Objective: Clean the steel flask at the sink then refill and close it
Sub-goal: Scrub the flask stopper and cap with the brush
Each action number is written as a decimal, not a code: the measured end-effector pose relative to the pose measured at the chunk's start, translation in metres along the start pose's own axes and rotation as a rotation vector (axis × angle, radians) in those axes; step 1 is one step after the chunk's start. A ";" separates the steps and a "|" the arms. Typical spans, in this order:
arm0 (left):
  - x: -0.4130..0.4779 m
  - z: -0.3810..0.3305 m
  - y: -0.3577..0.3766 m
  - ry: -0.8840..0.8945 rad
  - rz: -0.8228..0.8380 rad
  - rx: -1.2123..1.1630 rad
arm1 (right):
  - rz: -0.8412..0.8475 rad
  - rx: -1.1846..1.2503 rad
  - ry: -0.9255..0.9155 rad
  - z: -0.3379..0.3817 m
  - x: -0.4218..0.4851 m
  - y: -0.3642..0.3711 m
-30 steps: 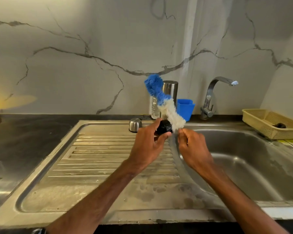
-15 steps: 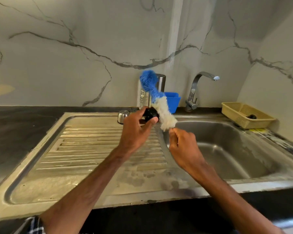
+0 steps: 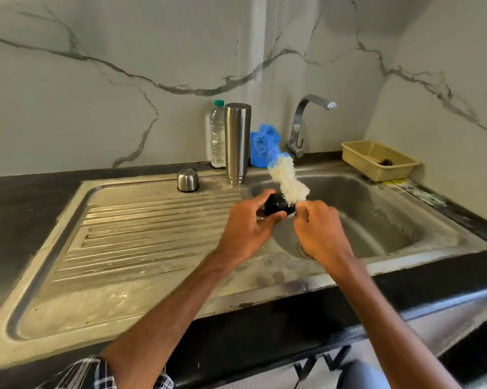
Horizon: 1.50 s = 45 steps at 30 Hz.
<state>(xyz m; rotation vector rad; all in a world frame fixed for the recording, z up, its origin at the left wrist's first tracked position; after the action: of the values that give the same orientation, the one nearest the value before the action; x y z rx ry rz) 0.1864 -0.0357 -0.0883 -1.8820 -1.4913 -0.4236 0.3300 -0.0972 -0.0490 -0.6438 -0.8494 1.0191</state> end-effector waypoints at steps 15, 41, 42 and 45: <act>0.003 -0.008 -0.033 -0.067 -0.033 -0.039 | 0.016 0.053 -0.005 0.019 -0.038 0.002; 0.052 0.033 0.081 -0.129 0.113 -0.117 | 0.091 0.047 0.236 -0.078 0.030 -0.005; 0.053 0.032 0.080 -0.126 0.130 -0.122 | 0.084 0.050 0.231 -0.079 0.027 -0.005; 0.049 0.024 0.084 -0.096 0.188 -0.128 | 0.087 0.051 0.277 -0.079 0.045 -0.013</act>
<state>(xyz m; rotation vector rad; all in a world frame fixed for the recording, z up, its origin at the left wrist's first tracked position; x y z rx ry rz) 0.2761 0.0071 -0.1004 -2.1486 -1.3592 -0.3522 0.4151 -0.0674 -0.0672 -0.7642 -0.5552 0.9988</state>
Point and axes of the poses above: each hand's wrist, its own x-axis towards the middle knuckle, its own y-axis out of the palm, z = x × y, the point moved 1 cm from there along x, towards the middle knuckle, and after that the axes turned 8 degrees about -x, right-handed, at the moved point
